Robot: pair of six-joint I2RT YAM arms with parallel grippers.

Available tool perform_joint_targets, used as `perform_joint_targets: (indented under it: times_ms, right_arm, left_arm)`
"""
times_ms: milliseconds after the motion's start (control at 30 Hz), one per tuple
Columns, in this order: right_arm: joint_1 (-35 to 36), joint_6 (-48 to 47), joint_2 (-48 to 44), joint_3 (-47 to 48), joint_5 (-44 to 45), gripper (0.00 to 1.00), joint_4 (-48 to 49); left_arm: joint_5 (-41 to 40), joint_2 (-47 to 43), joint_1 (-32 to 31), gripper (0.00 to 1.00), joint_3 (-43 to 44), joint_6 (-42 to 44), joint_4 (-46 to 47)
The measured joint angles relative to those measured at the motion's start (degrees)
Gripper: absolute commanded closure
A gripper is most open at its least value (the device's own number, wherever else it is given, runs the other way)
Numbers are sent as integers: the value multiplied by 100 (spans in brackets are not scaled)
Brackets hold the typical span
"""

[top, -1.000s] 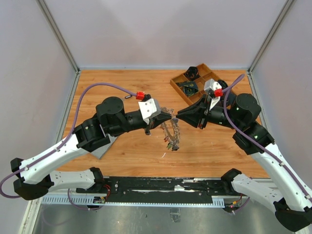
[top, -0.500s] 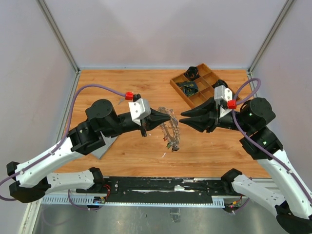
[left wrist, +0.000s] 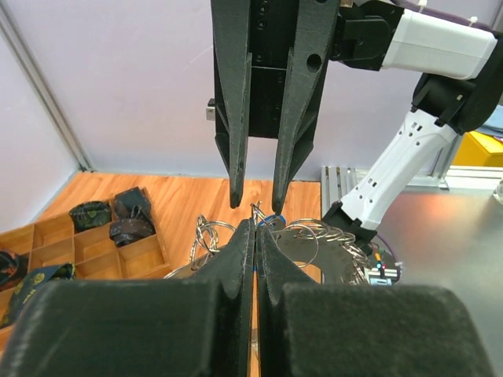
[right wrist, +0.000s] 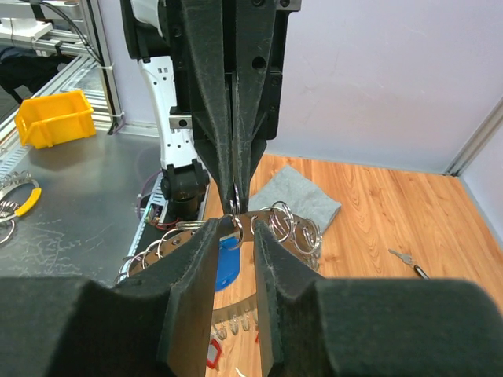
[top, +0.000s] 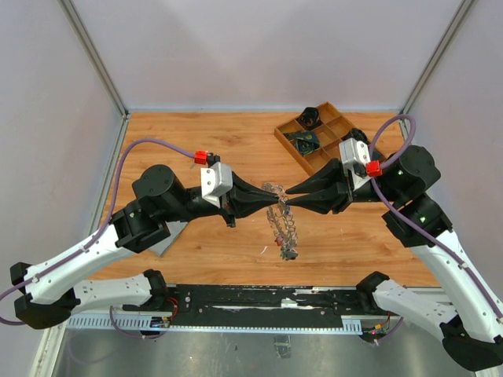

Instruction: Put the keys on the keyring

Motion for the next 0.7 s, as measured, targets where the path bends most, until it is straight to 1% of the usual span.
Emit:
perform_joint_targets:
  times_ms: [367,700]
  right_arm:
    - [0,9,42,0,-179,75,50]
    - [0,96,151,0,-269,79,162]
  left_arm:
    - [114,15,0,99,0,-35,59]
    - [177,63,0,100,0,-33,57]
